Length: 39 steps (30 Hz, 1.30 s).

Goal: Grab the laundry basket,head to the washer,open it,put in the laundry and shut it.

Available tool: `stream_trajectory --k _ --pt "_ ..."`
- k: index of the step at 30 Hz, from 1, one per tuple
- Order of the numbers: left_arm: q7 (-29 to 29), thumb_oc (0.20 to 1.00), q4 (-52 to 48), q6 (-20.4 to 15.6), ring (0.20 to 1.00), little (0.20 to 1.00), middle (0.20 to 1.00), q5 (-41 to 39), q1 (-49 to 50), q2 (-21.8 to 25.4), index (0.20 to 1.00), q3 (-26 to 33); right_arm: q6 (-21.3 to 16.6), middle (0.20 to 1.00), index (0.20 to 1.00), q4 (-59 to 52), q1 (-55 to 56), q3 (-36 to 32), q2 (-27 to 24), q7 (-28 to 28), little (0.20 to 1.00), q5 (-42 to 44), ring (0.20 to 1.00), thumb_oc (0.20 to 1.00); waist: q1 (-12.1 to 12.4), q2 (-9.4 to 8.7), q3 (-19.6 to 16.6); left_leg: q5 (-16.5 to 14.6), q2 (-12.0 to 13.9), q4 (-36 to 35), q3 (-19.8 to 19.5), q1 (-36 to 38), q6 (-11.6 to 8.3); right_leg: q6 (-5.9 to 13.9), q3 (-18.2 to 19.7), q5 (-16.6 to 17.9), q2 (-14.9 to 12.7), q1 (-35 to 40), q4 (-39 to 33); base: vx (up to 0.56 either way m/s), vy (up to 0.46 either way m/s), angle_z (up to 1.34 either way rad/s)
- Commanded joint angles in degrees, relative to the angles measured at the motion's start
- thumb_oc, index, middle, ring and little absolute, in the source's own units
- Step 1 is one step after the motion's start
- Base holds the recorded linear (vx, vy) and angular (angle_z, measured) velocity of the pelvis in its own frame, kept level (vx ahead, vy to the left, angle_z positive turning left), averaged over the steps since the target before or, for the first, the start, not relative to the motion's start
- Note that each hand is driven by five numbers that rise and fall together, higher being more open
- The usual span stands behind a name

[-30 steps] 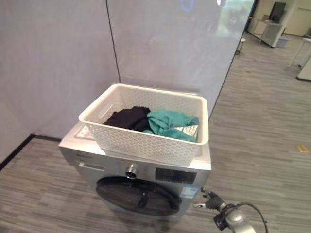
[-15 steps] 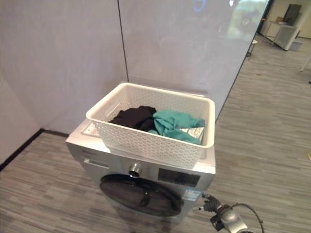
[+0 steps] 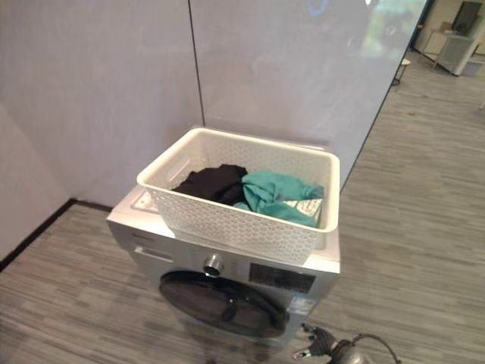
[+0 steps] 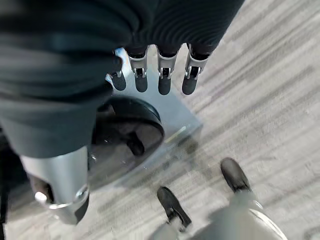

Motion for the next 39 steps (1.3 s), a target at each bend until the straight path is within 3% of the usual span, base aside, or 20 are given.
stream_trajectory --k 1,9,20,27,32,35,38,39 --pt "1.3 1.000 2.8 -0.3 1.000 1.000 1.000 0.9 -3.4 1.5 1.000 -0.5 -2.1 1.000 1.000 -2.6 -4.1 1.2 2.6 0.7 1.000 0.0 1.000 1.000 1.3 -2.49 2.0 -5.0 -3.1 0.9 -0.1 1.1 2.42 4.67 0.5 1.0 -5.2 -2.2 0.6 -0.04 0.018 -0.01" --pt "2.6 1.000 1.4 -1.0 1.000 1.000 1.000 0.1 -5.2 0.0 1.000 -3.2 -3.4 1.000 1.000 -0.2 -10.4 4.2 4.6 -3.2 1.000 -3.5 1.000 1.000 1.7 -1.69 3.2 -4.5 -3.4 0.6 -0.2 0.2 2.44 4.83 0.6 1.8 -5.5 -3.2 0.3 -0.03 0.017 -0.06" --pt "3.3 1.000 2.4 -1.1 1.000 1.000 1.000 0.6 -5.2 -0.4 1.000 -3.1 -4.5 1.000 1.000 -8.8 -14.7 5.0 2.2 -4.6 1.000 -4.1 1.000 1.000 2.3 -2.23 4.3 -4.1 -3.6 0.5 -1.1 -1.0 2.52 4.85 0.2 2.2 -5.6 -4.1 0.3 0.00 0.006 0.07" --pt "3.7 1.000 2.0 -1.5 1.000 1.000 1.000 1.1 -5.0 -1.0 1.000 -5.2 -4.5 1.000 1.000 1.1 -18.0 8.3 5.7 -6.4 1.000 -6.5 1.000 1.000 3.8 -2.15 4.8 -3.9 -3.7 0.8 -1.8 -1.9 2.67 4.77 -0.2 2.2 -5.6 -4.6 0.4 0.00 0.000 0.00" --pt "4.2 1.000 -0.1 -2.1 1.000 1.000 1.000 2.6 -6.4 -1.1 1.000 -9.8 -4.2 1.000 1.000 8.8 -21.8 9.9 7.8 -8.2 1.000 -7.7 1.000 1.000 4.7 -1.80 6.0 -3.4 -3.9 1.3 -4.3 -2.9 3.05 4.01 0.3 1.2 -5.3 -5.8 2.5 -0.01 -0.016 0.14" --pt "3.9 1.000 -0.5 -2.0 1.000 1.000 1.000 3.5 -7.6 -1.3 1.000 -12.3 -3.8 1.000 1.000 12.9 -22.7 9.7 8.6 -9.1 1.000 -7.5 1.000 1.000 4.7 -1.05 6.6 -3.4 -4.1 2.6 -6.9 -3.8 3.46 3.51 2.7 -1.0 -5.3 -6.5 6.6 -0.02 -0.033 0.22" --pt "3.3 1.000 -0.4 -2.1 1.000 1.000 1.000 4.4 -8.9 -1.7 1.000 -15.2 -3.6 1.000 1.000 15.9 -23.5 8.9 8.6 -9.9 1.000 -7.3 1.000 1.000 3.5 0.14 6.7 -3.0 -4.9 3.8 -10.1 -5.2 3.92 3.29 10.5 -4.9 -3.5 -8.1 11.5 -0.04 -0.022 0.47" --pt "3.0 1.000 -0.2 -2.2 1.000 1.000 1.000 4.4 -9.2 -1.9 1.000 -15.7 -3.6 1.000 1.000 16.9 -23.8 8.6 8.5 -10.2 1.000 -7.2 1.000 1.000 3.4 0.35 6.3 -2.7 -5.1 3.8 -10.8 -5.7 3.87 3.09 11.4 -5.4 -3.1 -7.9 11.2 -0.05 -0.076 1.20"
